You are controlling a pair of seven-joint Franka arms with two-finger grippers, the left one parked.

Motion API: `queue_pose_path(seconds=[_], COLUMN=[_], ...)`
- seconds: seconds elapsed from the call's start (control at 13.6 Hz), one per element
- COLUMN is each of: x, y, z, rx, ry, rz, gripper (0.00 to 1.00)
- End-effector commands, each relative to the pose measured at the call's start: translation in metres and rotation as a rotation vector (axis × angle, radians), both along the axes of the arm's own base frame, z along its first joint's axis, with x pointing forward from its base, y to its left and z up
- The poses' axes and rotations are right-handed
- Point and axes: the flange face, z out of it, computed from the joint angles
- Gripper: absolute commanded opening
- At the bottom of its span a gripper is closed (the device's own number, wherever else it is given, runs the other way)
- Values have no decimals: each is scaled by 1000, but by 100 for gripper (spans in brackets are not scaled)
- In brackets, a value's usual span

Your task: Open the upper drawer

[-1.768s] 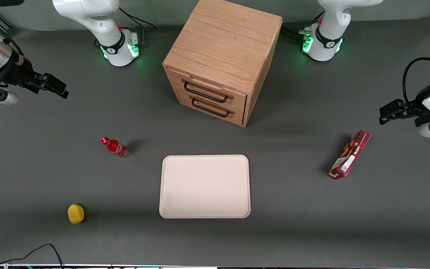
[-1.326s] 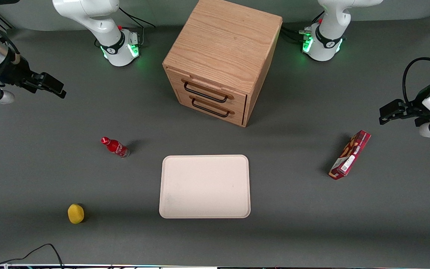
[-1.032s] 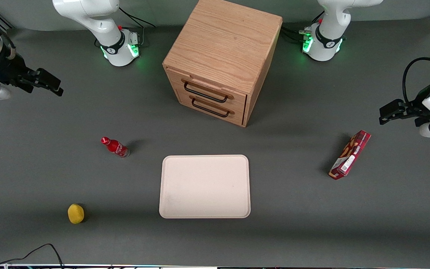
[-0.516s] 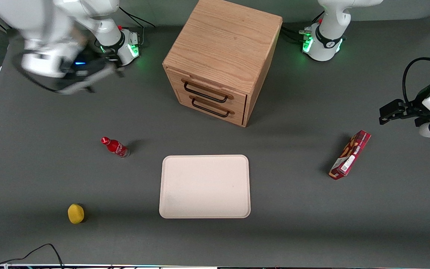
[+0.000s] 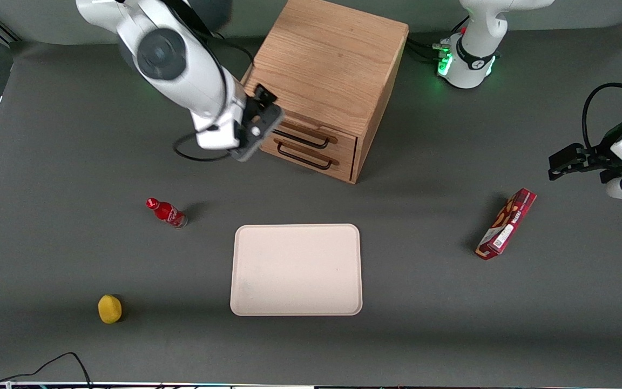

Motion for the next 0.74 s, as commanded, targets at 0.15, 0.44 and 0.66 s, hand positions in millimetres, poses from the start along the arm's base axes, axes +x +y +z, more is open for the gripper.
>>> queue_pose_path(seconds=[0.15,0.44,0.66], x=[13,12,8], y=[35,36,36], z=[-64,-79,-93], rx=[89,78,73], ry=[68,86,91], rz=[23,22,17], gripper=[100,100,100])
